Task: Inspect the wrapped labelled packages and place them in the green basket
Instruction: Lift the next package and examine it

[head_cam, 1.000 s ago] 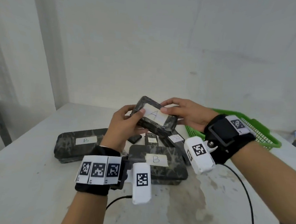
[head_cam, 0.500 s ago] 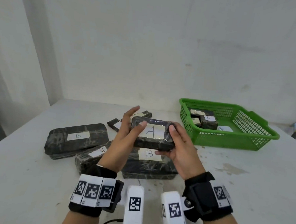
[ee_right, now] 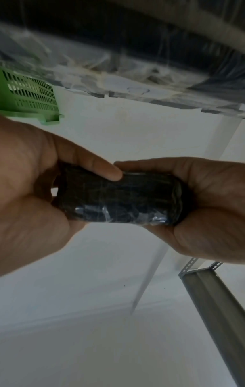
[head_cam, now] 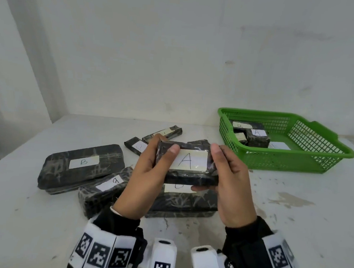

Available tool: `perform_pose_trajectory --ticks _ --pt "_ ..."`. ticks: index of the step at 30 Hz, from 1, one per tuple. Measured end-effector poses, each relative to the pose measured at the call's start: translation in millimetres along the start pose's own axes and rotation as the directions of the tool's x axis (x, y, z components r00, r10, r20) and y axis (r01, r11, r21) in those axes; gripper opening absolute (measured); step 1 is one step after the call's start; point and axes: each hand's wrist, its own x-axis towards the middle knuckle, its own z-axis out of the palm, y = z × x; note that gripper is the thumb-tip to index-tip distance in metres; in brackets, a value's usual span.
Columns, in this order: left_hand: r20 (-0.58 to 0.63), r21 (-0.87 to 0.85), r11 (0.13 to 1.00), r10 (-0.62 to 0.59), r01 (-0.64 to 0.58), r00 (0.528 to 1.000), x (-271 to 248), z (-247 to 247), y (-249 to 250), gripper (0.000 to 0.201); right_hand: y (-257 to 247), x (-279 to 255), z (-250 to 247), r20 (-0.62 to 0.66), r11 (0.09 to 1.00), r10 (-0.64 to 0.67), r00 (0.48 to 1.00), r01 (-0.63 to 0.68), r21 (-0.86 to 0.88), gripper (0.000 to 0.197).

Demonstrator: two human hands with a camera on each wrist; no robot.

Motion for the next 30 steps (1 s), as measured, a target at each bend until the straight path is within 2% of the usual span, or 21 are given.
perform_pose_trajectory --ticks 1,2,5,8,12,18,24,27,30 --pt "0.003 0.018 1.0 0.019 -0.019 1.0 0 0 1 0.017 -1 -2 2 0.013 1.0 -0.004 1.0 0.004 -0.011 0.027" --pt "0.002 0.037 0.999 0.032 -0.032 0.999 -1 1 3 0.01 0 -4 3 0.013 0.999 -0.018 1.0 0.019 -0.036 0.028" --pt "0.027 0.043 0.995 0.085 -0.086 0.996 -3 2 6 0.018 0 -9 6 -0.009 0.99 -0.086 0.996 0.084 -0.111 0.02" --pt "0.072 0.079 0.991 0.106 -0.111 0.992 -5 2 11 0.018 0 -10 6 -0.018 0.987 -0.127 0.992 0.124 -0.101 0.021" --pt "0.041 0.067 0.992 0.1 -0.103 0.994 -4 -3 7 0.017 1 -9 7 0.025 0.993 -0.093 0.995 0.095 -0.075 0.032" --pt "0.083 0.061 0.992 0.102 -0.108 0.991 -5 -1 4 0.009 3 -8 4 -0.001 0.981 -0.141 0.99 0.139 -0.138 0.022" --pt "0.055 0.033 0.995 0.09 -0.092 0.994 -4 -2 3 0.008 4 -8 4 0.042 0.992 -0.096 0.995 0.099 -0.074 0.016" --pt "0.051 0.009 0.996 0.093 -0.094 0.994 -4 -5 1 0.012 3 -8 3 0.044 0.983 -0.123 0.991 0.128 -0.13 0.013" --pt "0.102 -0.013 0.998 0.07 -0.069 0.992 -4 -8 -1 0.025 4 -8 1 0.019 0.98 -0.14 0.99 0.141 -0.142 0.011"
